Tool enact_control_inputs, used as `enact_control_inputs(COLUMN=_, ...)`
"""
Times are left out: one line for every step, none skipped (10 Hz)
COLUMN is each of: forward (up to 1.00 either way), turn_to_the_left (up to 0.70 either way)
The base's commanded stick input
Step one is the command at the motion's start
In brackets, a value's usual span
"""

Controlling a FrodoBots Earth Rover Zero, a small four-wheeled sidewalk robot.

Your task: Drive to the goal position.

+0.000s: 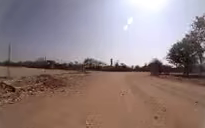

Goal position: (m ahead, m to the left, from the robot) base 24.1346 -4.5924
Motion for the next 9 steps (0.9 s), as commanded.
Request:
enact_control_inputs(forward=1.00, turn_to_the_left=0.03)
enact_control_inputs(forward=1.00, turn_to_the_left=0.03)
enact_control_inputs(forward=1.00, turn_to_the_left=0.03)
enact_control_inputs(forward=1.00, turn_to_the_left=0.03)
enact_control_inputs(forward=1.00, turn_to_the_left=0.03)
enact_control_inputs(forward=1.00, turn_to_the_left=0.03)
enact_control_inputs(forward=1.00, turn_to_the_left=0.03)
enact_control_inputs(forward=1.00, turn_to_the_left=0.03)
enact_control_inputs(forward=1.00, turn_to_the_left=0.00)
